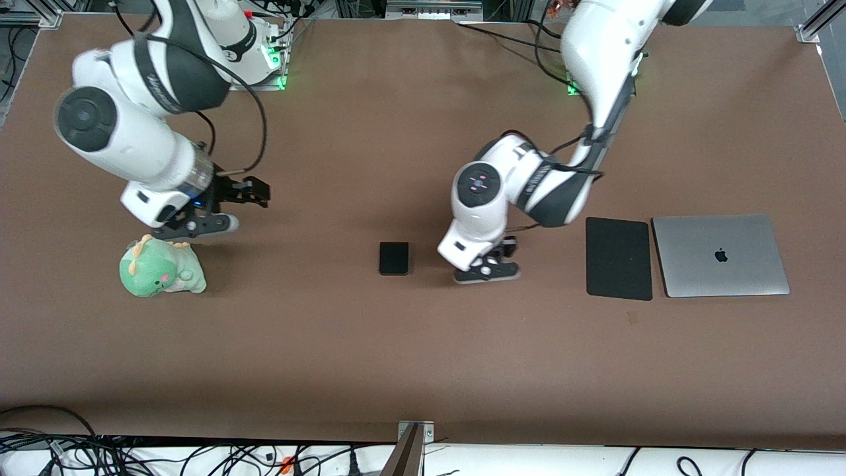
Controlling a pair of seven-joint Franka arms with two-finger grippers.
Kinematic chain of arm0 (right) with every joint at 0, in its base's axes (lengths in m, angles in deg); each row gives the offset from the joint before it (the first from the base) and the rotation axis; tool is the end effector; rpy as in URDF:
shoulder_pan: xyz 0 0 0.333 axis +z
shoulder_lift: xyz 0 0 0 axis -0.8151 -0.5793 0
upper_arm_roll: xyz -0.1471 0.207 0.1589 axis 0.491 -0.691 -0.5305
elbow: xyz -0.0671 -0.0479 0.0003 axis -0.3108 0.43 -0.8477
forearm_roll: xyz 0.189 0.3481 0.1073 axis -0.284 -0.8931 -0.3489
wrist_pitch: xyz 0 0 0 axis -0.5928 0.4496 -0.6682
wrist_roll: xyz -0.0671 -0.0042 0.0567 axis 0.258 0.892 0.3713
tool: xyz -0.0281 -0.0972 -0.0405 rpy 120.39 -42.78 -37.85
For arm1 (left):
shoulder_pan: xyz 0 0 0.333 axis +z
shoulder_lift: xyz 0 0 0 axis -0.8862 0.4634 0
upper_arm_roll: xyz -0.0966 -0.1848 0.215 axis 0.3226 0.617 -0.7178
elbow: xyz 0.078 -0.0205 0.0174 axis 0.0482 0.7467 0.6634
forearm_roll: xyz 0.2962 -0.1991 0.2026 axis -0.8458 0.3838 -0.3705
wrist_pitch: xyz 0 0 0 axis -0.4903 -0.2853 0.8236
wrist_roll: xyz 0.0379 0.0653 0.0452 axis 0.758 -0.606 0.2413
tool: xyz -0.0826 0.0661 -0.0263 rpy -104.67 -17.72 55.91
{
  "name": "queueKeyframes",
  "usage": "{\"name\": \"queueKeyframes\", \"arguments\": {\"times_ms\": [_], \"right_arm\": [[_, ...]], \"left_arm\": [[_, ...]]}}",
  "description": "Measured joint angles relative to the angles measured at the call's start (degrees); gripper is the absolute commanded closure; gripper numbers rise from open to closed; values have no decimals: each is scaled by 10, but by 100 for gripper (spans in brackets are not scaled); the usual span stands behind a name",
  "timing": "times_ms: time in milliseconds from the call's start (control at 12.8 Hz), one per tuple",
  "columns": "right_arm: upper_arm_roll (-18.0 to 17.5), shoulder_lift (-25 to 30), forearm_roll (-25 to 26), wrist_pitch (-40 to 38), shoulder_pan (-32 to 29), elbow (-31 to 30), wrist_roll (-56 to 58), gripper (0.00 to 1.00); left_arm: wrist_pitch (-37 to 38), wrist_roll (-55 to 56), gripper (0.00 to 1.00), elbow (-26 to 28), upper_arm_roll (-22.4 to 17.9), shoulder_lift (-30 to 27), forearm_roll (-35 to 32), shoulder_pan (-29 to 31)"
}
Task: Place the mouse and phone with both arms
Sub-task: 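Carry the mouse to the pad while the right gripper reaches the phone, then release the mouse on the pad while the right gripper lifts the phone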
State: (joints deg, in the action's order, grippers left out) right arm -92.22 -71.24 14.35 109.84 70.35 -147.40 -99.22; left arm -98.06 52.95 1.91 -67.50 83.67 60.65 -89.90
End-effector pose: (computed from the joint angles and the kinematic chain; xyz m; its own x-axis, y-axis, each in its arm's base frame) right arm 0.5987 0.2024 0.4153 0.9895 0.1123 -0.0910 0.1057 -0.9916 -0.0743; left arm 0.6272 -0.3690 0.2807 0.9986 0.0511 0.0149 0.0527 -0.9883 -0.1430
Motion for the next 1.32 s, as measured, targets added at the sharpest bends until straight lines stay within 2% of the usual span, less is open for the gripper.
{"name": "queueKeyframes", "arguments": {"times_ms": [234,390,623,779,935,1091,1247,1325], "right_arm": [[-1,-57,-3,81,55,-3,-92,0],[-3,-101,-3,155,97,-4,-151,0],[-3,-170,-3,263,163,-5,-234,0],[-2,-204,-2,319,194,-5,-253,0],[6,-228,2,359,214,-4,-255,0],[22,-242,29,375,227,-1,-257,0],[32,-260,61,385,234,13,-275,0],[33,-271,71,389,235,23,-283,0]], "left_arm": [[51,-202,79,13,0,-40,6,91],[58,-331,79,41,0,-54,40,166],[46,-435,78,90,3,-59,61,259],[-27,-442,77,167,6,-84,61,271],[-178,-443,77,302,6,-125,61,272],[-276,-443,76,397,6,-145,61,274],[-325,-440,72,431,5,-141,61,284],[-341,-440,63,435,4,-137,61,294]]}}
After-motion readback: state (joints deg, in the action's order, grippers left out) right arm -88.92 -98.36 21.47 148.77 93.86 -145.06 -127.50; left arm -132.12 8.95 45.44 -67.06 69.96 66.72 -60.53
